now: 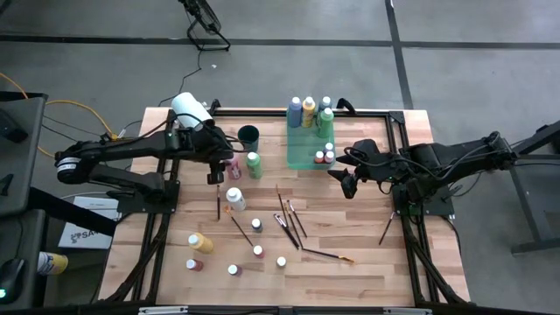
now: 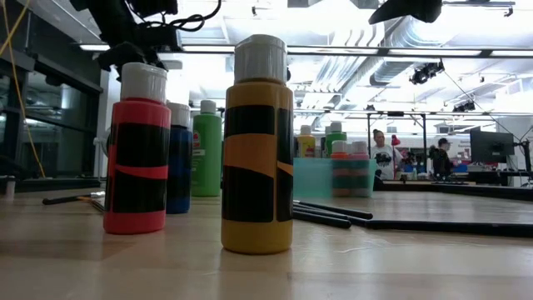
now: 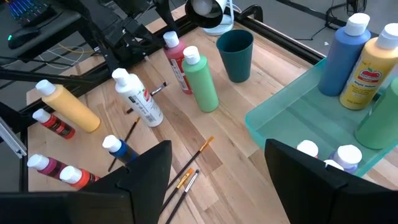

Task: Pick & Place Paint Supplies
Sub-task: Put the pink big paint bottle into the green bin

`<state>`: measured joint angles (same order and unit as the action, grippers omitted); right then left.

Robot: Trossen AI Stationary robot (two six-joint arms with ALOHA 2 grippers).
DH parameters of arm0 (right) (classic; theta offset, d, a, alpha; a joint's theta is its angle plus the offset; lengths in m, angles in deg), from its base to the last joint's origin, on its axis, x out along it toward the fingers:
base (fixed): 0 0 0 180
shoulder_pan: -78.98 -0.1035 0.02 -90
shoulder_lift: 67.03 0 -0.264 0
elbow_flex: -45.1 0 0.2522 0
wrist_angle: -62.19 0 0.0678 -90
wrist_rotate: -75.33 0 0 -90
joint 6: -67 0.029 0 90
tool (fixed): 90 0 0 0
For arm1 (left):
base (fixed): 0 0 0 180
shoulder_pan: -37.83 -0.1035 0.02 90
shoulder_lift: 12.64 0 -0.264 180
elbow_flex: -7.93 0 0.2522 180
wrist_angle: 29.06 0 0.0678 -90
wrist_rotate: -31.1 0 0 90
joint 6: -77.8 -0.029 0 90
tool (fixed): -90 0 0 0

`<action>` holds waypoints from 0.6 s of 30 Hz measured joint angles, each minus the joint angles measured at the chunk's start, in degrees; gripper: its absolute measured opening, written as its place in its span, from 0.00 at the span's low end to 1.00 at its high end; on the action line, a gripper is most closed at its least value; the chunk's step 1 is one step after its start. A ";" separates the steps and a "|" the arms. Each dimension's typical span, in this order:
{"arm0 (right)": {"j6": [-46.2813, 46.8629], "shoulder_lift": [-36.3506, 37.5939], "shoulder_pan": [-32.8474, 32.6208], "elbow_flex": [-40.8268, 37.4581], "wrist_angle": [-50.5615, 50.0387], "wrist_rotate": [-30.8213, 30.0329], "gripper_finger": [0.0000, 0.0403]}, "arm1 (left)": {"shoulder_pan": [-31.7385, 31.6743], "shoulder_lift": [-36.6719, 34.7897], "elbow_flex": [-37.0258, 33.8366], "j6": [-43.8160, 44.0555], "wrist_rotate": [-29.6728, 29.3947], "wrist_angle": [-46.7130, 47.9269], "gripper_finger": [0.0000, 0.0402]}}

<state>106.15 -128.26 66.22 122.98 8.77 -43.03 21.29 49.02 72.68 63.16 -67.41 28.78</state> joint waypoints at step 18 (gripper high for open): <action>-0.25 0.00 0.00 0.00 -0.02 0.00 0.62 | 0.00 -0.94 -0.15 3.42 3.45 -0.75 0.29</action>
<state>105.90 -128.26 66.22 122.98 8.75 -43.03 21.29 48.08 72.52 66.58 -63.96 28.03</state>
